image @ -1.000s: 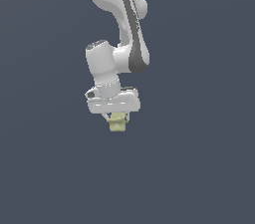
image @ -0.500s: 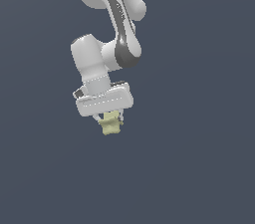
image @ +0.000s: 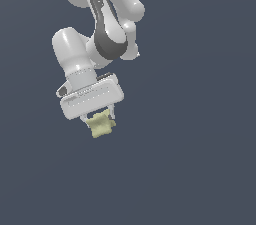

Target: Pick up the object and move it to a goal position.

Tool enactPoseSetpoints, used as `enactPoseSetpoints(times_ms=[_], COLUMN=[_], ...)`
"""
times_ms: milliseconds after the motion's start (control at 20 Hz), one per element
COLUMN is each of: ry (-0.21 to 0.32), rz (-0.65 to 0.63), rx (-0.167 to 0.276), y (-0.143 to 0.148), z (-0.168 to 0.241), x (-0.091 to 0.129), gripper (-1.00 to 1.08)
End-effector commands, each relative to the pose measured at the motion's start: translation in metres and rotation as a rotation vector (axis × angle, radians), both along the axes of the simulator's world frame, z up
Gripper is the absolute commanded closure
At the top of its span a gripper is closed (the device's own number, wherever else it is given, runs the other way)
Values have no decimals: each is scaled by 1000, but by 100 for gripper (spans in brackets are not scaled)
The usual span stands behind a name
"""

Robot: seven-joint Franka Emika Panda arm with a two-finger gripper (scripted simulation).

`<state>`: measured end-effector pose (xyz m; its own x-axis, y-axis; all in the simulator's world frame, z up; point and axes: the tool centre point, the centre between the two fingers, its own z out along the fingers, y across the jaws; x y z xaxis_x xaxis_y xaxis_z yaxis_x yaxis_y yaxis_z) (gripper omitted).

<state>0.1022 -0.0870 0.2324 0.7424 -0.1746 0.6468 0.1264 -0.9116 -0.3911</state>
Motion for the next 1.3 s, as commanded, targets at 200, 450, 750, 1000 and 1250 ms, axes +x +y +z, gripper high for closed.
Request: enactPoseSetpoints(times_ms=[200, 450, 750, 1000, 1250], ry=[-142, -257, -381, -454, -497], rz=[61, 115, 178, 220, 246], rx=[50, 92, 140, 171, 190], y=[-23, -41, -62, -73, -79], z=[42, 75, 111, 132, 144], x=[16, 27, 35, 39, 42], gripper=[108, 108, 108, 108, 108])
